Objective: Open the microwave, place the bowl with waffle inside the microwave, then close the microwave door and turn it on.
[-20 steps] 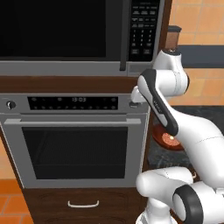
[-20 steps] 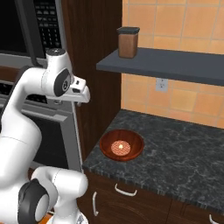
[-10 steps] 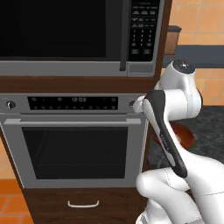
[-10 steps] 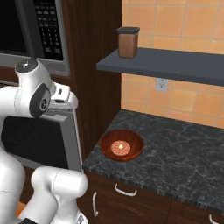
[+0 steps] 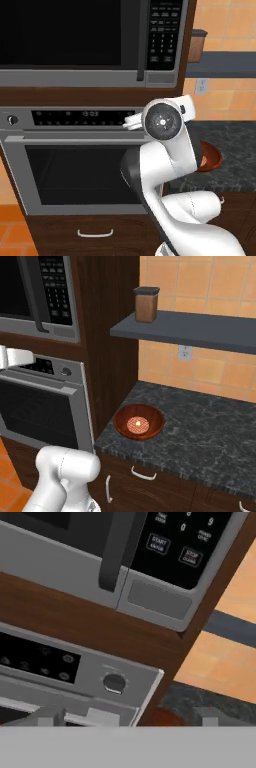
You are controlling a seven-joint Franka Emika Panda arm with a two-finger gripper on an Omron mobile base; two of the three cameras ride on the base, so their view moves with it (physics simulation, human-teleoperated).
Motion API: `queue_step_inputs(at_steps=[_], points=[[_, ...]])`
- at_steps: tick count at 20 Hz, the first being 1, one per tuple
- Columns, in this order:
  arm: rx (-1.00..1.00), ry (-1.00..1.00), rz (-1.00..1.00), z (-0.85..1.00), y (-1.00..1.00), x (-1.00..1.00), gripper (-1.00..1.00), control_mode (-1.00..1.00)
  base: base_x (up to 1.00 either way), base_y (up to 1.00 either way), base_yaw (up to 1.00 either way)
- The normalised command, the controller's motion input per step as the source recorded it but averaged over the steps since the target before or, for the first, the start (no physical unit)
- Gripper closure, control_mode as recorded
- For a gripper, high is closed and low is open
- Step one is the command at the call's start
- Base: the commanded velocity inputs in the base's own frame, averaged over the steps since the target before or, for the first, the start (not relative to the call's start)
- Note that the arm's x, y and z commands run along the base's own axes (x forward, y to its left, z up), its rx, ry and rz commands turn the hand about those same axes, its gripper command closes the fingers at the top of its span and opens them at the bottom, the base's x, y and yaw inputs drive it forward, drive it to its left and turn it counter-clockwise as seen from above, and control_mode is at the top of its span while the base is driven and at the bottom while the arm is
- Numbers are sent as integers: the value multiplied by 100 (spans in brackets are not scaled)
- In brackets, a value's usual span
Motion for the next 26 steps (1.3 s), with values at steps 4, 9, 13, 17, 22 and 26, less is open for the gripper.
queue_step_inputs(at_steps=[4,9,13,17,22,26], points=[[-5,-42,-26,68,46,10,-100,-100,0,0,0],[5,-38,-2,0,0,22,-100,-100,0,0,0],[4,-4,0,17,-11,16,-100,-100,0,0,0],[1,-13,6,13,-11,43,-100,-100,0,0,0],[11,-14,9,8,0,51,-100,-100,0,0,0],[19,-2,7,22,1,65,-100,-100,0,0,0]])
